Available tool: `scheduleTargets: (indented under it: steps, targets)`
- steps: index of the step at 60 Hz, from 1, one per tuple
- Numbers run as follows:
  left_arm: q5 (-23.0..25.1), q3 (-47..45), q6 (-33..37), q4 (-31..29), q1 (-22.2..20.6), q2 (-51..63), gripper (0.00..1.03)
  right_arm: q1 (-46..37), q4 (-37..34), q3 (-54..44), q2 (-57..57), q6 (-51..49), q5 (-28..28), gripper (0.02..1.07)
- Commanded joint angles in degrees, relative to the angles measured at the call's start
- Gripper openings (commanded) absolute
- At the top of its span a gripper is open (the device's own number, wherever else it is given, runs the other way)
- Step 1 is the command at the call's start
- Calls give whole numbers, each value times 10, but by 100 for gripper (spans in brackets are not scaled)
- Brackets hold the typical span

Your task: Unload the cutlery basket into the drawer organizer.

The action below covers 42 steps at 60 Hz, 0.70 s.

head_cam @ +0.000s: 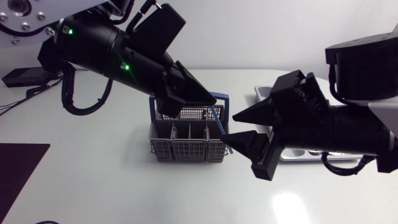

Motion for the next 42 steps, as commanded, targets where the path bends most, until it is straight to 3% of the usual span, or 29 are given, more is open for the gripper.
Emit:
scheduleTargets:
  steps: [1, 7, 12, 20, 30, 41, 42]
  targets:
    - [19, 25, -24, -18, 6, 13, 3, 12, 17, 2, 8, -4, -5, 76]
    - [30, 30, -32, -23, 11, 14, 4, 15, 26, -4, 14, -7, -5, 74]
    - [45, 33, -39, -30, 19, 18, 4, 19, 40, -17, 16, -10, -5, 58]
    - [52, 36, -39, -39, 22, 23, 4, 22, 55, -34, 15, -10, -4, 41]
    - [62, 40, -48, -44, 28, 26, 4, 28, 56, -39, 11, -15, -3, 9]
    - [74, 38, -57, -44, 32, 25, 4, 32, 53, -45, 12, -15, -4, 8]
    - [76, 40, -60, -44, 32, 25, 10, 31, 51, -45, 12, -15, -4, 8]
